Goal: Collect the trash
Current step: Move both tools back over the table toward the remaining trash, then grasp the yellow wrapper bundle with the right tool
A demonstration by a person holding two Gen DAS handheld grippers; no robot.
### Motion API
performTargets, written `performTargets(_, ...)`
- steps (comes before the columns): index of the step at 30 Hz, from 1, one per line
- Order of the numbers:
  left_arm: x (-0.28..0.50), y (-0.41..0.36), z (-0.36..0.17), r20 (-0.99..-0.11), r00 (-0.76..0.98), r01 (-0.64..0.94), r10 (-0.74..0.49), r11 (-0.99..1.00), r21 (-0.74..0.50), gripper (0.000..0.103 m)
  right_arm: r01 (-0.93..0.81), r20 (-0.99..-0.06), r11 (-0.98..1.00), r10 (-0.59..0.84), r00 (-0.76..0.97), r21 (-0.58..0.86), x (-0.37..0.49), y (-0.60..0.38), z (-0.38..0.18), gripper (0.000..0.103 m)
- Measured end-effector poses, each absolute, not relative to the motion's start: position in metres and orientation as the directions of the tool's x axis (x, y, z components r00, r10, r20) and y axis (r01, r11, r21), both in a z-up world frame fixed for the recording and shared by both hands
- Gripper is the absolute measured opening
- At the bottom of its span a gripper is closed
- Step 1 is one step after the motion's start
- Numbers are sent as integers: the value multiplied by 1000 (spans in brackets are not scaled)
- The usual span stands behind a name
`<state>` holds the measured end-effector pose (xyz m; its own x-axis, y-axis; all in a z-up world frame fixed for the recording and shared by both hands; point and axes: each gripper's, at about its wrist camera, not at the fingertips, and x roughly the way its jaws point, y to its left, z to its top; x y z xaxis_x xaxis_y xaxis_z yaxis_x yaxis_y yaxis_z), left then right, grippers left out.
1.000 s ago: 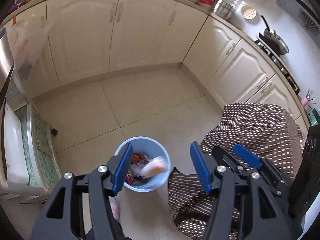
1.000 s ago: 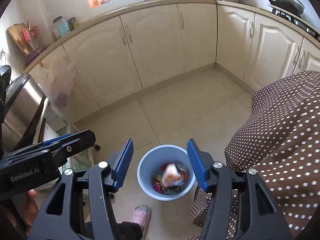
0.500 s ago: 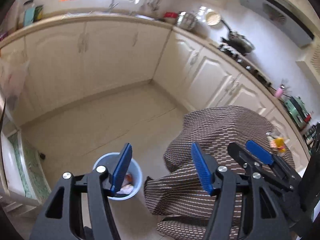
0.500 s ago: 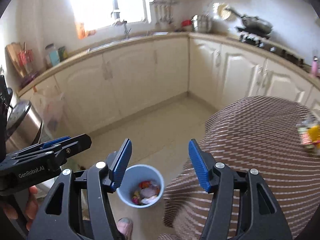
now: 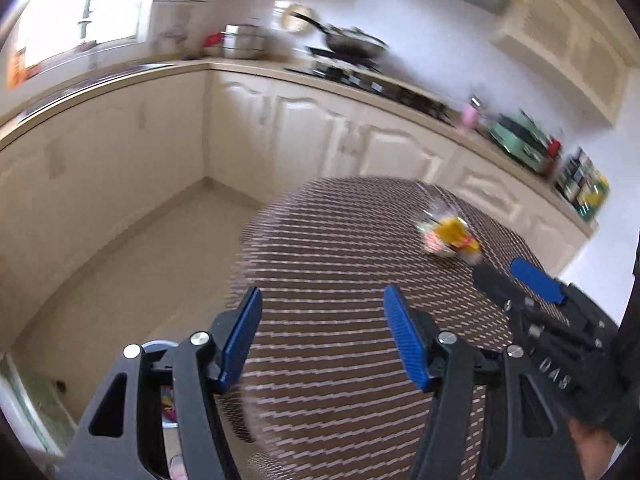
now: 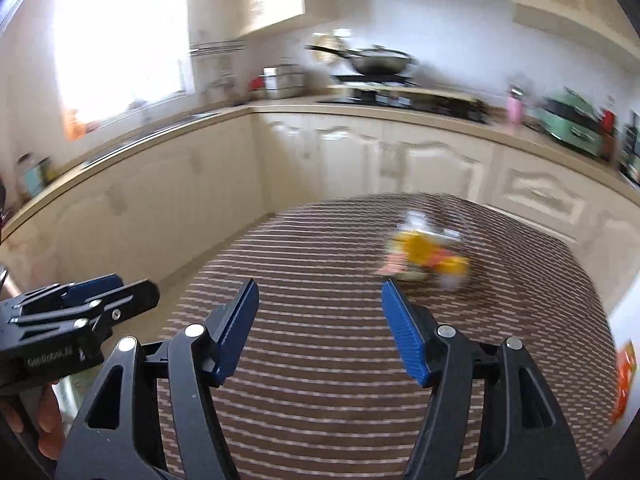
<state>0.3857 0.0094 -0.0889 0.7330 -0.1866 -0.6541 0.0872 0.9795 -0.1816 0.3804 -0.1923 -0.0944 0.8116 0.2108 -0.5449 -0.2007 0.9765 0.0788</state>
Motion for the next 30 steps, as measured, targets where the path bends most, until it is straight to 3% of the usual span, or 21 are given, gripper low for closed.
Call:
performTargets(8,444,-82,-116,-714,647,227,-266,962,-153,62,-76,-636,993,114,763,86,431,-281,-119,61)
performTargets(20,513,-109,-151,-755,589,243,-288,954,-174,62,-123,-714,986,168,680,115,514,-288,-159,61)
performTargets(21,516,-110,-153,-756,587,245,-289,954,-175,62,-133,-719,983,183,670,127,519,-289,-162,60)
performTargets(22,519,-112,-155,-757,584,249,-292,952,-175,62,-143,-726,979,204,657,146,523,-289,-165,48)
performTargets(25,527,-117,-162,-762,574,260,-300,949,-178,62,-145,-725,975,220,653,166,524,-295,-166,40)
performTargets(30,543,-133,-168,-754,568,278,-328,940,-199,62,-95,-698,980,190,691,173,511,-312,-157,40)
